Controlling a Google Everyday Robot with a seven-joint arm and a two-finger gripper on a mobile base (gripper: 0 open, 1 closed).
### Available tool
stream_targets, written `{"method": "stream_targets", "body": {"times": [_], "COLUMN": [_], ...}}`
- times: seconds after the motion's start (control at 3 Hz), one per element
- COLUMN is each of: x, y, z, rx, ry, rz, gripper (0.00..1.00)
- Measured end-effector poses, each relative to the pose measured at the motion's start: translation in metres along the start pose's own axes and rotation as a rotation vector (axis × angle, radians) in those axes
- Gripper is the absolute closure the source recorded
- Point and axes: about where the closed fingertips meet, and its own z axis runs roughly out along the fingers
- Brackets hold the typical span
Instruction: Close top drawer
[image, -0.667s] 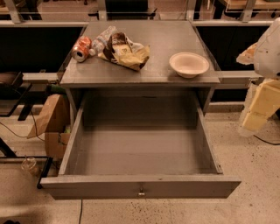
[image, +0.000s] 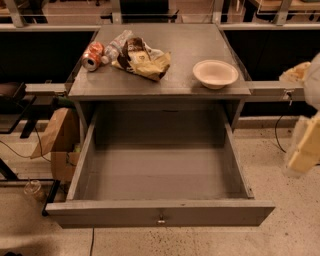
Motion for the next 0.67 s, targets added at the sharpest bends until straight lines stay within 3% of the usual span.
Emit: {"method": "stream_targets", "body": {"times": [0.33, 0.67], "x": [0.017, 0.029], "y": [0.049, 0.098], "z": [0.014, 0.056], "rx": [-0.001, -0.064], "ry": [-0.021, -0.056], "rz": [0.007, 0.015], "gripper": [0.00, 0.00]}}
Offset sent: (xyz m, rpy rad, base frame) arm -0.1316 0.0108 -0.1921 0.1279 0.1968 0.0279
